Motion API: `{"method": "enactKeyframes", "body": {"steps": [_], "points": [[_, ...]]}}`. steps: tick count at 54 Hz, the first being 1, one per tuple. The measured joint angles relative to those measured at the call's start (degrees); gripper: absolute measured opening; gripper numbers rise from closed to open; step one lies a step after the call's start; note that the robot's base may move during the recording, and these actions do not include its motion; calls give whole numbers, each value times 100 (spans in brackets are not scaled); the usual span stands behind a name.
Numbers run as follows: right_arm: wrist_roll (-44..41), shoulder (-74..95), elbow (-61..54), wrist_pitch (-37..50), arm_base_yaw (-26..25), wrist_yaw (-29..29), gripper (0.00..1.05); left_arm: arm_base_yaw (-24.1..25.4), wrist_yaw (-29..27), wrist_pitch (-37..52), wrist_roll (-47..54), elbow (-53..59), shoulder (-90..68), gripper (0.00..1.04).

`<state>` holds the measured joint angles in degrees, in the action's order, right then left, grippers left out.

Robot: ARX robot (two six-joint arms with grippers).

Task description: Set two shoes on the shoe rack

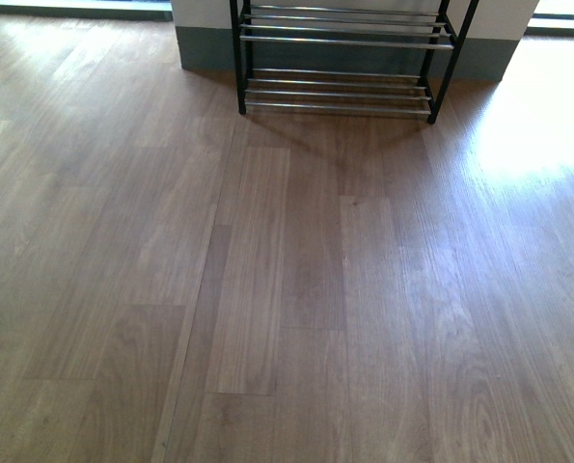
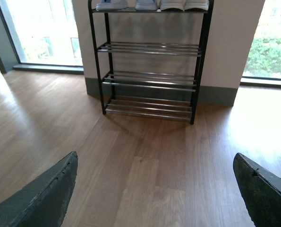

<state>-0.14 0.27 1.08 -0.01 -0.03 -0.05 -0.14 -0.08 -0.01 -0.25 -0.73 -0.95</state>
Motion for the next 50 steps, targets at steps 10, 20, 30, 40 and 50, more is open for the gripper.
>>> {"method": "enactKeyframes", "body": {"steps": [10, 20, 30, 40, 50], "points": [[0, 0, 0, 0, 0, 0, 95, 0, 0, 0, -2, 0, 0, 95], [0, 0, 0, 0, 0, 0, 95, 0, 0, 0, -2, 0, 0, 95], [0, 0, 0, 0, 0, 0, 95, 0, 0, 0, -2, 0, 0, 95], [0, 0, 0, 0, 0, 0, 95, 0, 0, 0, -2, 0, 0, 95], [0, 0, 0, 0, 0, 0, 95, 0, 0, 0, -2, 0, 0, 95]]}}
